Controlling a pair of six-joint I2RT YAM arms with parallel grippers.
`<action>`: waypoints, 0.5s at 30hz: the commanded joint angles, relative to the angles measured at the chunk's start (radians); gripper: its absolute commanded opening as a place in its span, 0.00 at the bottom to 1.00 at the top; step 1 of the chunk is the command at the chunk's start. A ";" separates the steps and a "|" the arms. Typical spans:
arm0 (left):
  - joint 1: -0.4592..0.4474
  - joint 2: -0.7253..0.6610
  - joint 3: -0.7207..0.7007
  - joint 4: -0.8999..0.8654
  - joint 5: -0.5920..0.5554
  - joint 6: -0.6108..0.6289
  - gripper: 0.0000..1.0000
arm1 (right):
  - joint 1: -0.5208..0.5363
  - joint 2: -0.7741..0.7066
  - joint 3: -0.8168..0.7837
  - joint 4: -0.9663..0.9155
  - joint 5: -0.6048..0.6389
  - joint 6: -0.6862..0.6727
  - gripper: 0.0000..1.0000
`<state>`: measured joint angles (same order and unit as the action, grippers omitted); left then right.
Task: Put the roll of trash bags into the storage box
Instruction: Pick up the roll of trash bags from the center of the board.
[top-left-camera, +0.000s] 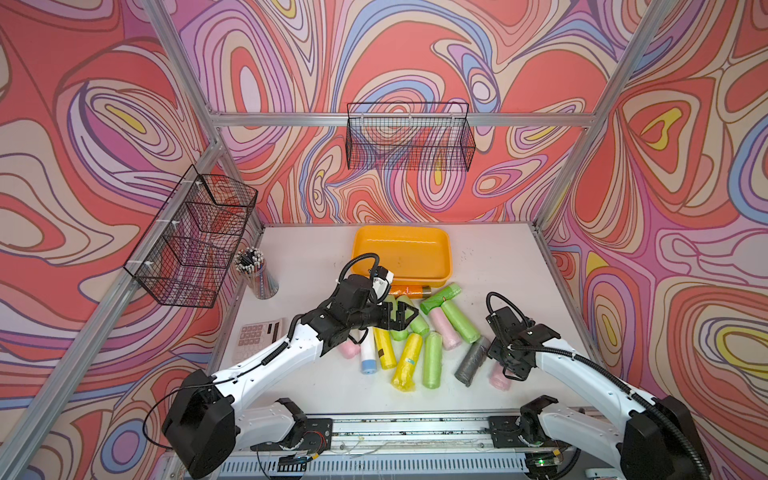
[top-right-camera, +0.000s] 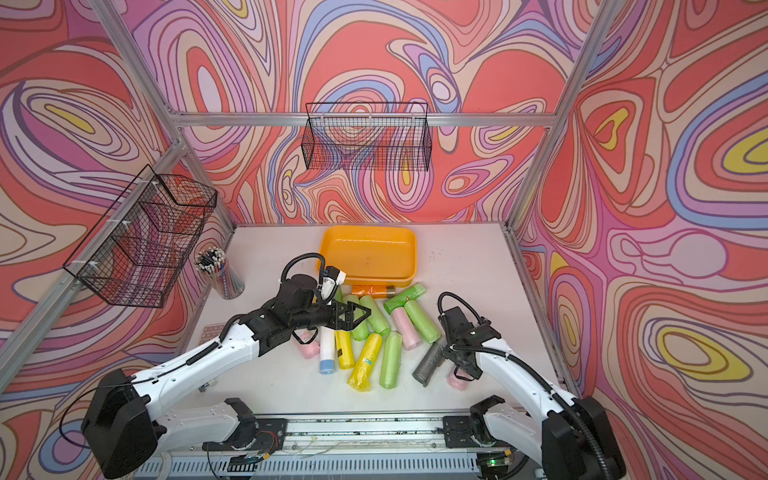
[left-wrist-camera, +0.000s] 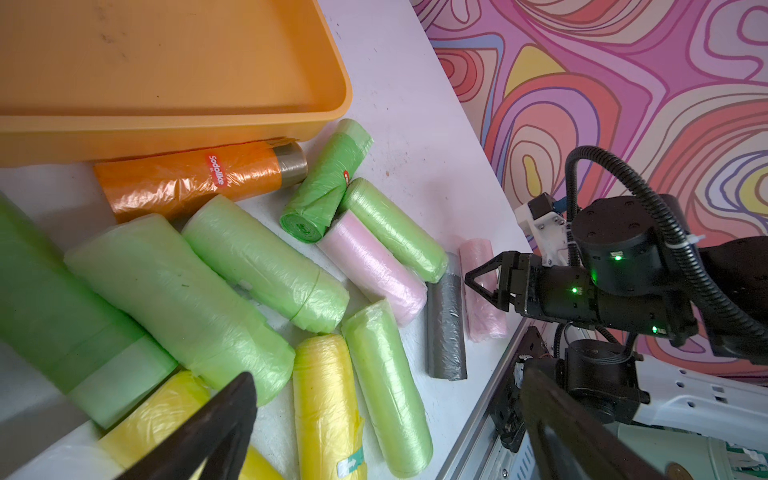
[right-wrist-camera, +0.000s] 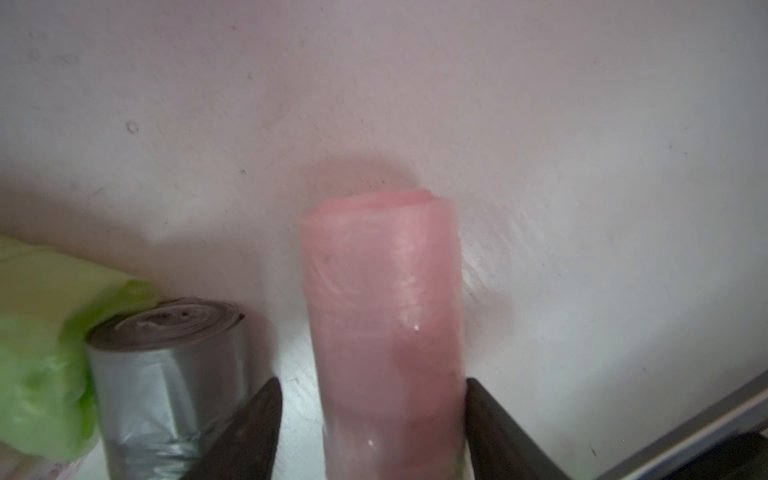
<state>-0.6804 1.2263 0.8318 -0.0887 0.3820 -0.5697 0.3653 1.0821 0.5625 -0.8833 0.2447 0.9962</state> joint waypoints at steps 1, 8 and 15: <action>-0.002 -0.022 0.001 -0.039 -0.024 0.015 1.00 | -0.005 0.017 -0.012 0.025 0.005 0.006 0.69; -0.003 -0.018 -0.002 -0.042 -0.035 0.006 1.00 | -0.005 0.055 -0.031 0.064 0.025 0.010 0.65; -0.002 -0.020 0.004 -0.069 -0.058 0.017 1.00 | -0.005 0.062 -0.038 0.089 0.044 -0.005 0.54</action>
<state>-0.6800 1.2259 0.8318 -0.1314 0.3454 -0.5686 0.3653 1.1419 0.5346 -0.8192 0.2619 0.9863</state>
